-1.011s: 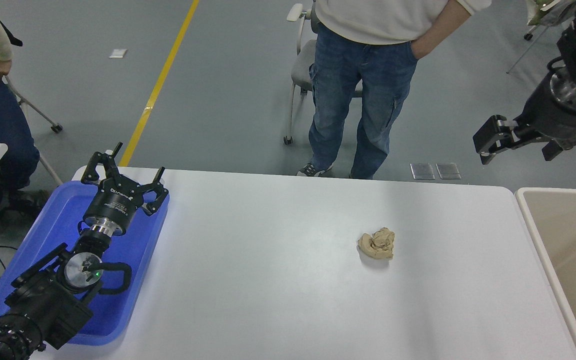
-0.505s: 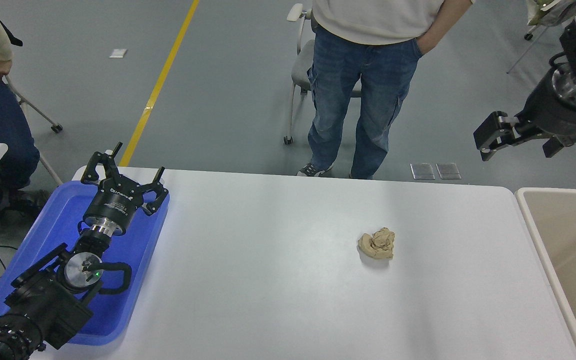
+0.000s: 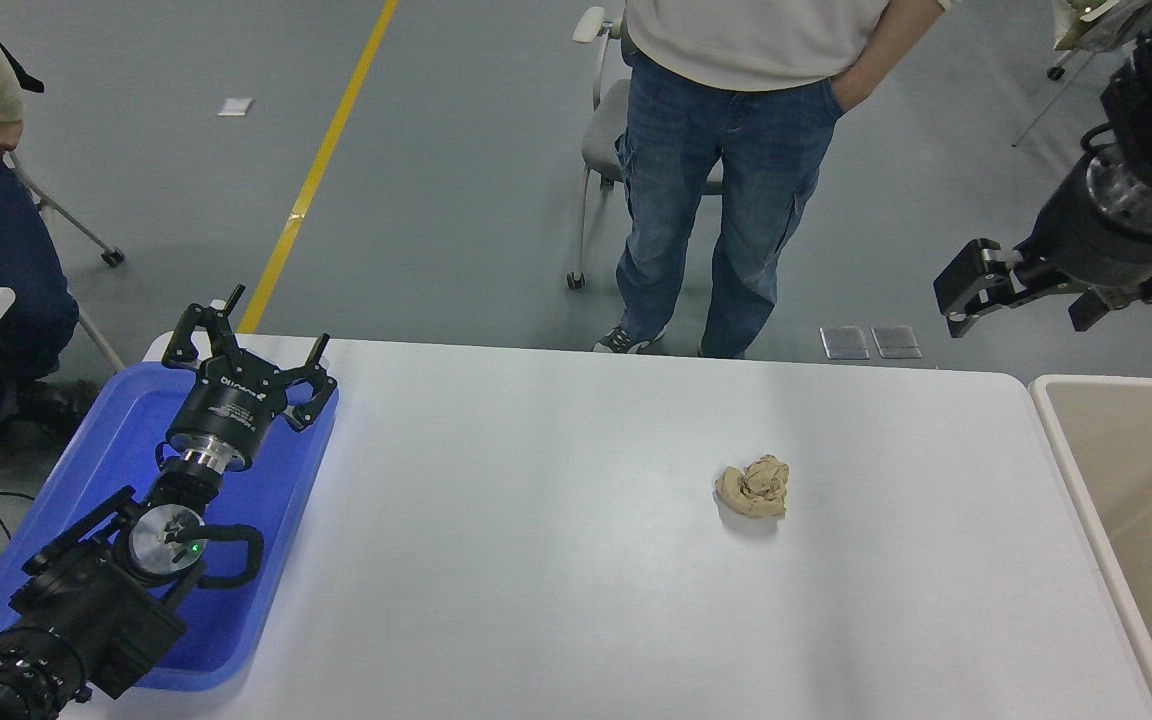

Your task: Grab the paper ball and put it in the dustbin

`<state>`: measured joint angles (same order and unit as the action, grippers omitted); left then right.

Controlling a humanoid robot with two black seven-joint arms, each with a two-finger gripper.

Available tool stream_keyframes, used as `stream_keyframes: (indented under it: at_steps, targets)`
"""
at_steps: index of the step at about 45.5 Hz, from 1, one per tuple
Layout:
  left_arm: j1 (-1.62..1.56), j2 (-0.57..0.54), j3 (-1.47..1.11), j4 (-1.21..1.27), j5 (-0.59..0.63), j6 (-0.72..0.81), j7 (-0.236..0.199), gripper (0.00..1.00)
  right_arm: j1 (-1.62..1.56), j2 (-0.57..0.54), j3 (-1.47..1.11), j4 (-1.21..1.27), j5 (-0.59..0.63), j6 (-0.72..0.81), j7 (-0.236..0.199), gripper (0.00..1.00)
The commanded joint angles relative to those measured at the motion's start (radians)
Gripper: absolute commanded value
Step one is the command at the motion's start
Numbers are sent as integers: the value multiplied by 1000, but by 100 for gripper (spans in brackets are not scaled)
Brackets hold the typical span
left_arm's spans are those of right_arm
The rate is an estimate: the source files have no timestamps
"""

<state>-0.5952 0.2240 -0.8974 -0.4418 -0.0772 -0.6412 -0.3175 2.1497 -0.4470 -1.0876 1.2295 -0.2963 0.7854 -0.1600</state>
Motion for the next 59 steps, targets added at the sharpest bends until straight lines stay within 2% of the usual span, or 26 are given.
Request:
stream_keyframes:
  at_steps: [1, 14, 17, 24, 32, 41, 46, 59]
  targets:
    - [0, 0, 0, 0, 1, 0, 0, 100, -39, 2, 34, -1, 5, 0, 0, 100]
    - [0, 0, 0, 0, 1, 0, 0, 100, -243, 30, 218, -88, -1, 0, 0, 100]
    - [0, 0, 0, 0, 1, 0, 0, 100, -319, 50, 256, -128, -15, -46, 0, 100]
    - [0, 0, 0, 0, 1, 0, 0, 100, -421, 221, 284, -261, -66, -94, 2, 100]
    - [0, 0, 2, 0, 1, 0, 0, 100, -464, 312, 304, -306, -98, -170, 2, 99]
    - [0, 0, 2, 0, 1, 0, 0, 100, -591, 447, 337, -387, -271, -190, -1, 99]
    - [0, 0, 2, 0, 1, 0, 0, 100, -651, 447, 337, -432, -325, -216, -3, 99]
    - [0, 0, 0, 0, -1, 0, 0, 100, -777, 447, 336, -528, -330, -261, -6, 99]
